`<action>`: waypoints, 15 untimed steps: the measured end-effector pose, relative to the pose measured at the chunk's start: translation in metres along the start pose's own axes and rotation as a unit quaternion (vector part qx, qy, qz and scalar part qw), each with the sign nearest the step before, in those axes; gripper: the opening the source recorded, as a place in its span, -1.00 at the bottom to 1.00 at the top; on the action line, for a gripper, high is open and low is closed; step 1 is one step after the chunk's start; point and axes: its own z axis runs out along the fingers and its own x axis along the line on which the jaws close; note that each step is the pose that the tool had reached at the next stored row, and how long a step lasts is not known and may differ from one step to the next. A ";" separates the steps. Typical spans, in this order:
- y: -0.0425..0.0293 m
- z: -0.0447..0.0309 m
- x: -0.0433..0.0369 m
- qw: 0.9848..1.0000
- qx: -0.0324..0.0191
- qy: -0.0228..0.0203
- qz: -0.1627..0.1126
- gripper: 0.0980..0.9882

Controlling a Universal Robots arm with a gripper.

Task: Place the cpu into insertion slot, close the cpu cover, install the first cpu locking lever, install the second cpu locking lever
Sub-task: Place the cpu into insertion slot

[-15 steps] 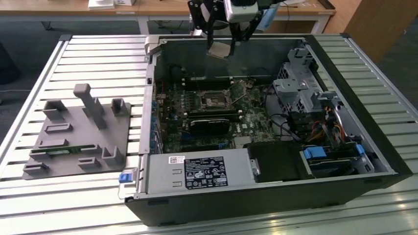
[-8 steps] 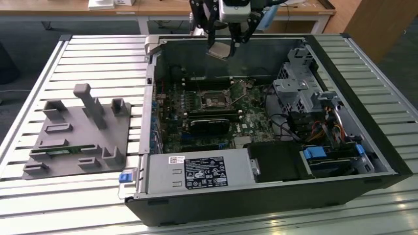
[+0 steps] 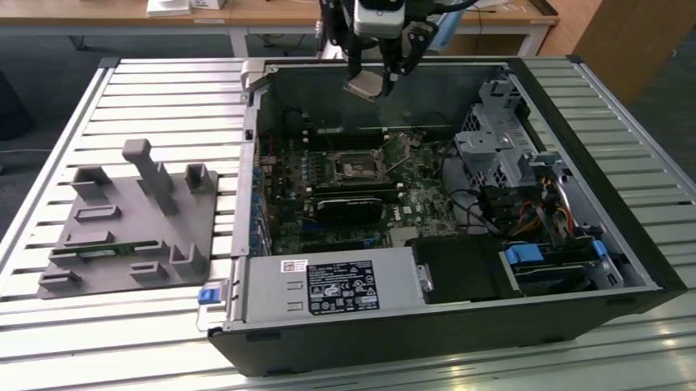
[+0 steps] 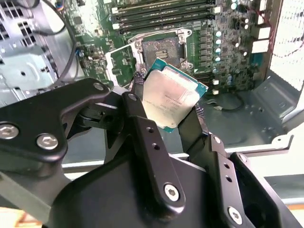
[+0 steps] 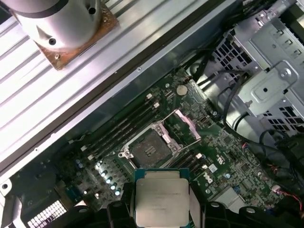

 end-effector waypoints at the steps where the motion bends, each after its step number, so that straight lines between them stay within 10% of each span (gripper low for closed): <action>1: 0.0000 0.0001 0.0000 1.000 0.000 -0.001 0.008 0.00; 7: 0.0000 0.0008 0.0000 0.998 -0.001 -0.005 0.061 0.00; 15: -0.0001 0.0018 0.0000 0.991 -0.002 -0.011 0.134 0.00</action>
